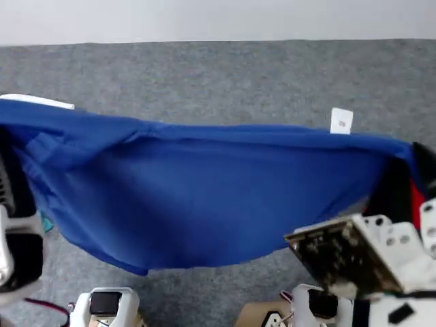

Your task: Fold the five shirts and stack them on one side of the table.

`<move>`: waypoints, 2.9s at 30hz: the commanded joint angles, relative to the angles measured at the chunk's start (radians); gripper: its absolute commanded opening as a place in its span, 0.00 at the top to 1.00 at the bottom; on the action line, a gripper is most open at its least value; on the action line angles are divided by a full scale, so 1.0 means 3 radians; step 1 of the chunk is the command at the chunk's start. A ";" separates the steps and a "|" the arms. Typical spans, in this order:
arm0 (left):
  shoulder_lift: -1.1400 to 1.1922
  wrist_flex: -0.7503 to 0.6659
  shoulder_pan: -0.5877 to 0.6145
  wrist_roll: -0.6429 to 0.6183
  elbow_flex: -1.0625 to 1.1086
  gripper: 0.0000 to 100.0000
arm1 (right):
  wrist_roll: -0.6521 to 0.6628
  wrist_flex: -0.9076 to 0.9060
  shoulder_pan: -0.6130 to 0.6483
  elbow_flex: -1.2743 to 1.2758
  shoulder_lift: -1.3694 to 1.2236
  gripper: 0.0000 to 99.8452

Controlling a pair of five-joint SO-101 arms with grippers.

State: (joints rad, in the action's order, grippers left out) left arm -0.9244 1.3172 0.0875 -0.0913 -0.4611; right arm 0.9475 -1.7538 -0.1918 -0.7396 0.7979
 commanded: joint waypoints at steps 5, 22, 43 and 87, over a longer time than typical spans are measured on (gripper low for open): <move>0.0061 0.0317 0.0005 0.0031 -0.0049 1.00 | 0.0036 -0.0136 -0.0156 0.0066 -0.0013 0.99; 0.0547 -0.0547 0.0133 0.0005 0.1460 1.00 | 0.0031 0.1179 -0.0100 0.2322 -0.0008 0.99; 0.2112 -0.2660 0.0148 0.0281 0.2325 1.00 | 0.0036 0.3803 0.0335 0.4005 -0.0800 0.99; 0.6465 -0.0701 0.0066 0.0471 -0.3255 1.00 | 0.0026 0.3307 0.0396 0.0189 -0.4432 0.99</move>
State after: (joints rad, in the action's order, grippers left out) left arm 1.0411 0.9797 0.1028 0.0422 -1.3387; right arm 0.9475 -0.6751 -0.0690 -0.5969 -0.5554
